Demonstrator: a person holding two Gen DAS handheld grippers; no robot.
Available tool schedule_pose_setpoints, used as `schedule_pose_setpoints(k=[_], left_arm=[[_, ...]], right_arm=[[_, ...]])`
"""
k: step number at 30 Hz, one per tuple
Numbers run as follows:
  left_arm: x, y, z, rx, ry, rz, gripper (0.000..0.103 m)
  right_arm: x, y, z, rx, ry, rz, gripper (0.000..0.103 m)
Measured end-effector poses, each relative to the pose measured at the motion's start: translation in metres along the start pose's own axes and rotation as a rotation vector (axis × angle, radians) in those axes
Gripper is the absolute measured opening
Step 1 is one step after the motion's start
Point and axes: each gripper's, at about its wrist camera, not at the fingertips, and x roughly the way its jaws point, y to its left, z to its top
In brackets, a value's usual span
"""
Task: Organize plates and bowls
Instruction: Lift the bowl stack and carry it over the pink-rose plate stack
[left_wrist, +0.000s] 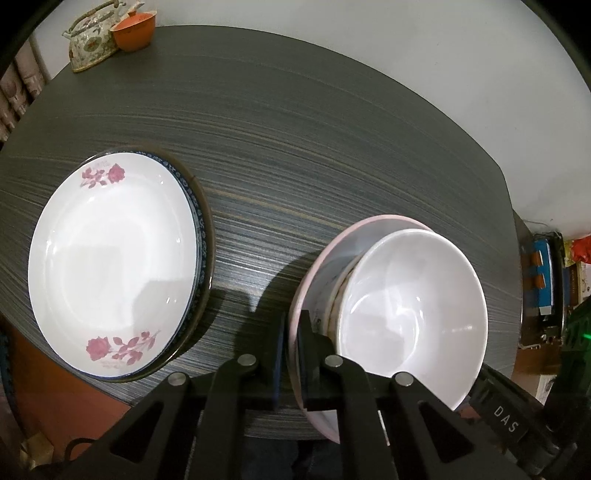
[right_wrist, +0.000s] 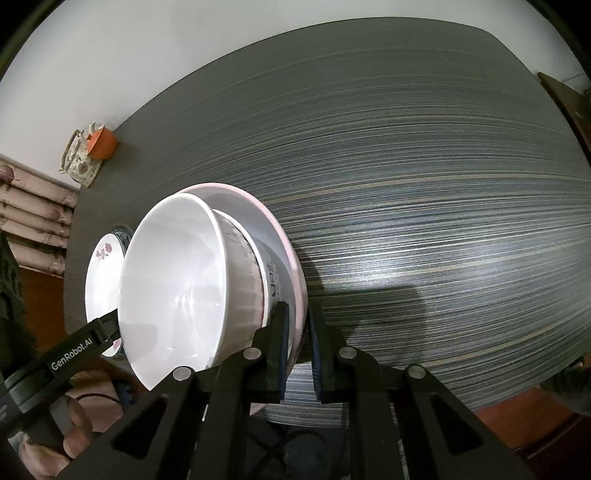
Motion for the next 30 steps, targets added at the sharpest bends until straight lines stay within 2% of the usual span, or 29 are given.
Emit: schedule_pose_setpoints(k=[16, 30], left_arm=[[-0.007, 0.004, 0.001, 0.007, -0.017, -0.004, 0.005], [-0.034, 0.019, 0.001, -0.012, -0.066, 0.003, 0.005]], right_arm=[[0.0, 0.006, 0.001, -0.006, -0.012, -0.006, 0.013], [-0.012, 0.021, 0.012, -0.034, -0.037, 0.008, 0.013]])
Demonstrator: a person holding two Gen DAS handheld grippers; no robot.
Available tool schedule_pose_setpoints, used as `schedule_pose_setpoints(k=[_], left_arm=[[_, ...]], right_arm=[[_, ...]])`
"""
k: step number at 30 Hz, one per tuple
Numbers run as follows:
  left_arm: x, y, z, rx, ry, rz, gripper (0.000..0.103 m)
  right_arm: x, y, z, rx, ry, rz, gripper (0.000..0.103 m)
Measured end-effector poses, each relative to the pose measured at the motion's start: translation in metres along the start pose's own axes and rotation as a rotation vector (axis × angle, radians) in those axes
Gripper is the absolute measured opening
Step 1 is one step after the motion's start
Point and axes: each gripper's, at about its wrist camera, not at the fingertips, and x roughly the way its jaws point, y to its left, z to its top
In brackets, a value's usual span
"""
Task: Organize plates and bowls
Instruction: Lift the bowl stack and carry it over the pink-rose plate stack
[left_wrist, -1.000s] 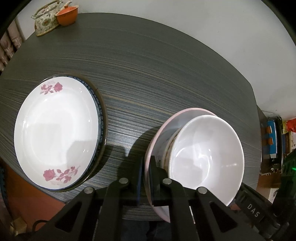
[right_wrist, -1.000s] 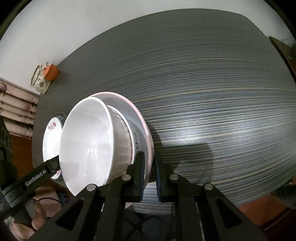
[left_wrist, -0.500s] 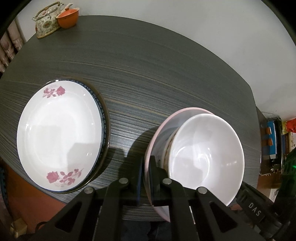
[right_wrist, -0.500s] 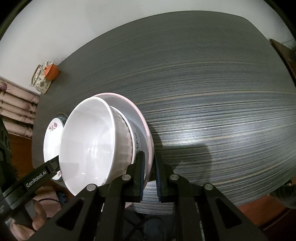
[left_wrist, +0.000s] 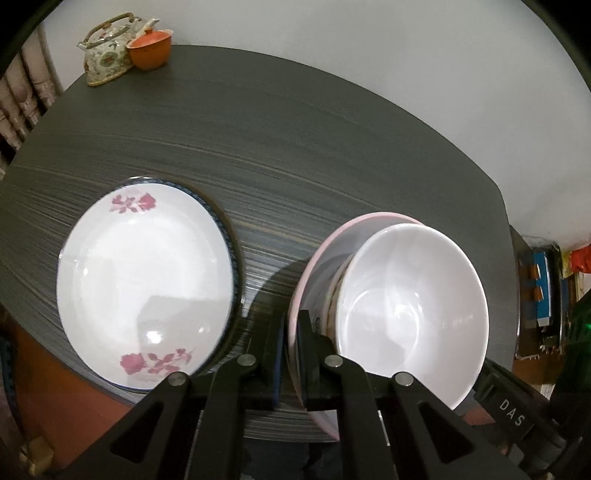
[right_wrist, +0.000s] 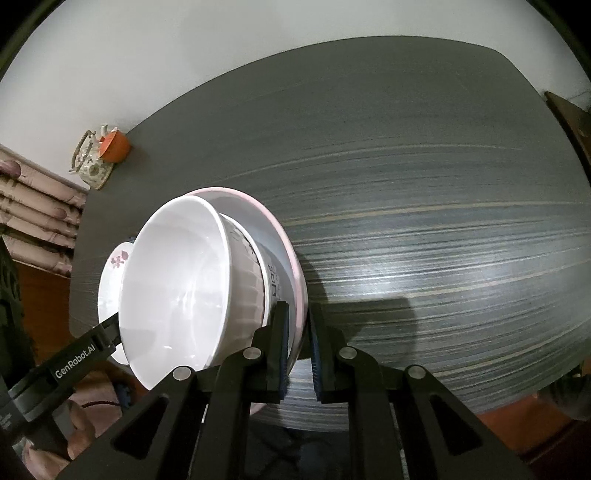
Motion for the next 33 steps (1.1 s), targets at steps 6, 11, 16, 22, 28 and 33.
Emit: schedule_pose_setpoints(k=[6, 11, 16, 22, 28, 33], left_arm=[[-0.016, 0.018, 0.004, -0.028, -0.029, 0.011, 0.005], [-0.031, 0.034, 0.01, -0.058, -0.053, 0.024, 0.005], [-0.048, 0.051, 0.016, -0.078, -0.082, 0.04, 0.005], [-0.066, 0.076, 0.018, -0.122, -0.115, 0.059, 0.005], [-0.076, 0.105, 0.013, -0.174, -0.126, 0.083, 0.005], [-0.082, 0.131, 0.013, -0.219, -0.126, 0.096, 0.005]], right_arm=[[-0.005, 0.016, 0.005, -0.033, -0.007, 0.011, 0.013], [-0.007, 0.038, 0.01, -0.073, -0.015, 0.02, 0.013], [-0.008, 0.06, 0.015, -0.104, -0.018, 0.036, 0.013], [-0.009, 0.092, 0.021, -0.151, -0.02, 0.06, 0.013], [-0.002, 0.125, 0.021, -0.212, -0.007, 0.071, 0.013], [0.01, 0.151, 0.014, -0.256, 0.022, 0.081, 0.013]])
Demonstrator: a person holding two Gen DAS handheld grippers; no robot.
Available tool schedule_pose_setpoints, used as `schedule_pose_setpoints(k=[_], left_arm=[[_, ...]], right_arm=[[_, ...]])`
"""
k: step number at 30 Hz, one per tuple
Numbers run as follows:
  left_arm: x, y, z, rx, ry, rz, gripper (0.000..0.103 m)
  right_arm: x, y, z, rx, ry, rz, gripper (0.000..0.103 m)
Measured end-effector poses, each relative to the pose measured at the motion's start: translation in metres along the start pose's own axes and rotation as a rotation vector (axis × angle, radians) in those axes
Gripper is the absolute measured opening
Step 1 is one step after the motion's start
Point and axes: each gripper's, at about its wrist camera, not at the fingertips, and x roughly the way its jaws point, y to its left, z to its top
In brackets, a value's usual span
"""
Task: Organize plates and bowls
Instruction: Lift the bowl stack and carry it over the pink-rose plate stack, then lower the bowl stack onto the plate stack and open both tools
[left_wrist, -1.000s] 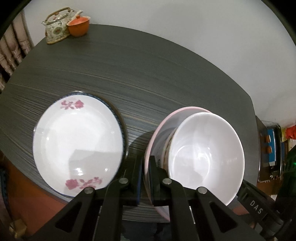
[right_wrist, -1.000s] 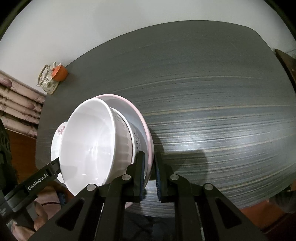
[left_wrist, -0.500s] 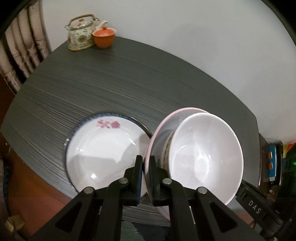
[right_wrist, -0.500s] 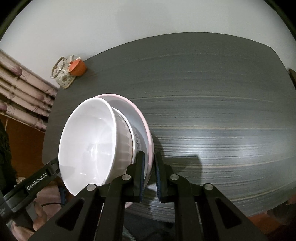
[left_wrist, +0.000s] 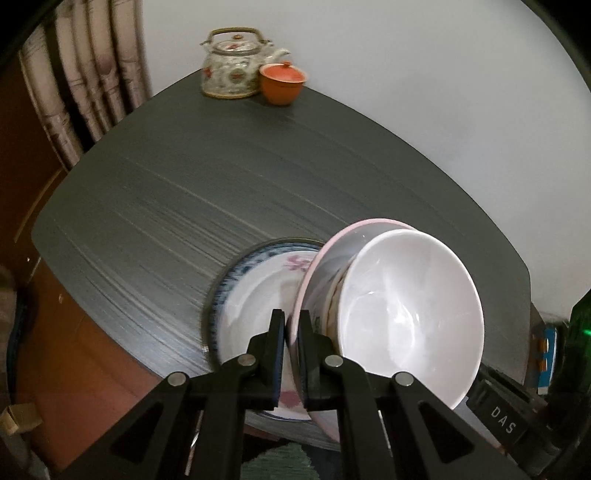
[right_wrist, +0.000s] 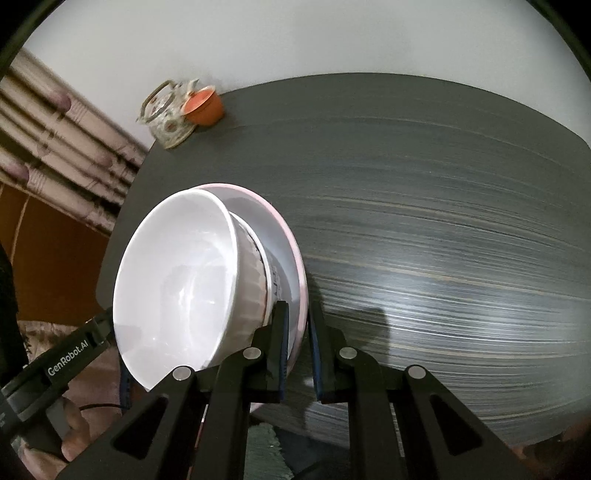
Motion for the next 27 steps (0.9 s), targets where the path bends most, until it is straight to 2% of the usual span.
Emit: schedule_pose_setpoints(k=[12, 18, 19, 27], left_arm=[[0.007, 0.026, -0.004, -0.035, 0.026, -0.004, 0.005], [0.01, 0.032, -0.004, -0.041, 0.038, -0.01, 0.005], [0.012, 0.032, -0.004, -0.032, 0.048, -0.039, 0.005], [0.016, 0.035, -0.002, -0.034, 0.038, -0.045, 0.005]], right_arm=[[0.026, 0.029, -0.006, -0.032, 0.058, -0.005, 0.013], [0.028, 0.03, -0.006, -0.032, 0.06, -0.015, 0.013], [0.027, 0.029, -0.007, -0.031, 0.061, -0.017, 0.013], [0.038, 0.029, -0.007, -0.018, 0.076, -0.028, 0.013]])
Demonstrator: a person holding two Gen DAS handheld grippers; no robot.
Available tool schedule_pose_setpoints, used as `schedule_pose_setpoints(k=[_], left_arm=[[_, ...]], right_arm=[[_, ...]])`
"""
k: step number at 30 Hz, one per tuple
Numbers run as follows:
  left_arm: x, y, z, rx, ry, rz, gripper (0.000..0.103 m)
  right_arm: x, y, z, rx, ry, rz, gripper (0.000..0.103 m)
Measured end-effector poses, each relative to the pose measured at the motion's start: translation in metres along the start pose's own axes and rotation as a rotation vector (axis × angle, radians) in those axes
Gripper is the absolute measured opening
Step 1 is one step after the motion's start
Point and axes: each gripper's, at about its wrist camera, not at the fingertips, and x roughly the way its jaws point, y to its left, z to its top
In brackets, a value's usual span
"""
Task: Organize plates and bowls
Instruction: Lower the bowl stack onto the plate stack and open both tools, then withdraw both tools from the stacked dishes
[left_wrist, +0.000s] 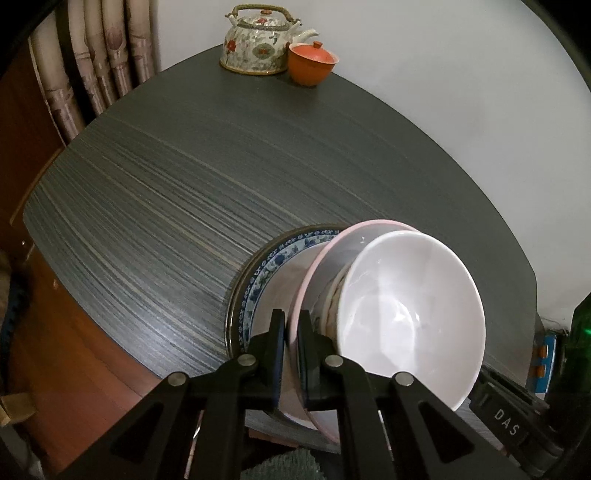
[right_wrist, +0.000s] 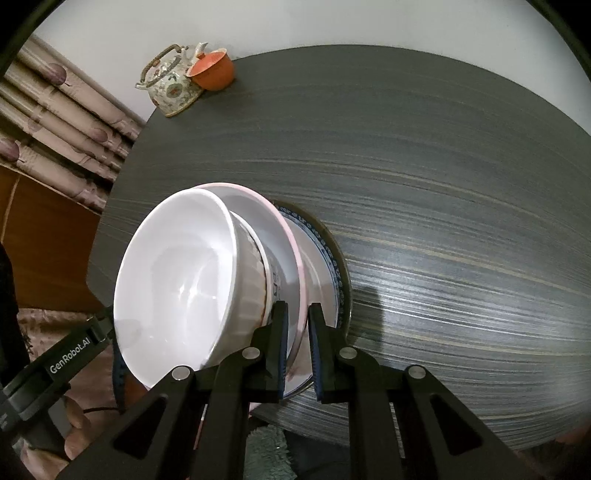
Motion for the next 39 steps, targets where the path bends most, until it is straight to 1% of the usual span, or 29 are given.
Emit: schedule_pose_setpoints(k=[10, 14, 15, 16, 17, 18, 19, 20, 22, 24, 26, 28, 29, 30, 32, 33, 34, 37, 39], left_arm=[[-0.002, -0.003, -0.001, 0.014, -0.021, 0.004, 0.005], [-0.004, -0.001, -0.003, 0.017, -0.024, 0.012, 0.011], [-0.004, 0.0, -0.003, 0.012, -0.024, 0.015, 0.014], [-0.005, 0.001, -0.004, 0.008, -0.024, 0.017, 0.017], [-0.005, 0.002, -0.005, 0.006, -0.024, 0.019, 0.019], [-0.005, 0.004, -0.007, 0.003, -0.025, 0.023, 0.023], [-0.005, 0.004, -0.007, 0.002, -0.027, 0.031, 0.029], [-0.004, 0.005, -0.008, 0.002, -0.028, 0.04, 0.031], [-0.006, 0.007, -0.01, 0.002, -0.025, 0.042, 0.033], [-0.01, 0.01, -0.013, 0.0, -0.029, 0.036, 0.034], [-0.016, 0.011, -0.015, 0.002, -0.044, 0.037, 0.038], [-0.023, 0.013, -0.018, 0.006, -0.063, 0.056, 0.052], [-0.027, 0.013, -0.02, 0.006, -0.073, 0.068, 0.053], [-0.032, 0.013, -0.021, 0.011, -0.085, 0.082, 0.054], [-0.038, 0.012, -0.023, 0.019, -0.099, 0.09, 0.054], [-0.041, 0.011, -0.025, 0.022, -0.103, 0.092, 0.055], [-0.043, 0.01, -0.027, 0.026, -0.105, 0.095, 0.059], [-0.054, 0.005, -0.037, 0.052, -0.126, 0.132, 0.061], [-0.06, 0.002, -0.042, 0.056, -0.135, 0.136, 0.061]], right_arm=[[0.001, 0.003, -0.003, 0.006, -0.016, -0.003, 0.014], [0.0, 0.003, -0.005, 0.003, -0.016, -0.004, 0.015], [0.0, 0.003, -0.005, 0.006, -0.018, -0.008, 0.015], [0.0, 0.003, -0.005, 0.01, -0.021, -0.014, 0.019], [0.0, 0.002, -0.006, 0.015, -0.021, -0.021, 0.026], [0.0, 0.0, -0.006, 0.025, -0.022, -0.032, 0.03], [0.0, -0.003, -0.007, 0.033, -0.024, -0.047, 0.041], [0.0, -0.005, -0.007, 0.038, -0.027, -0.054, 0.05], [-0.002, -0.011, -0.009, 0.049, -0.034, -0.044, 0.056], [-0.004, -0.015, -0.01, 0.052, -0.033, -0.025, 0.059], [-0.007, -0.018, -0.012, 0.053, -0.039, -0.021, 0.066], [-0.01, -0.021, -0.014, 0.052, -0.048, -0.013, 0.069], [-0.012, -0.022, -0.015, 0.054, -0.051, -0.005, 0.07], [-0.013, -0.023, -0.017, 0.058, -0.053, 0.003, 0.07], [-0.016, -0.024, -0.019, 0.057, -0.06, 0.003, 0.077], [-0.017, -0.024, -0.019, 0.053, -0.065, -0.003, 0.078], [-0.019, -0.024, -0.021, 0.047, -0.072, -0.008, 0.079], [-0.025, -0.028, -0.029, 0.036, -0.089, -0.011, 0.079], [-0.029, -0.029, -0.033, 0.028, -0.113, -0.012, 0.08]])
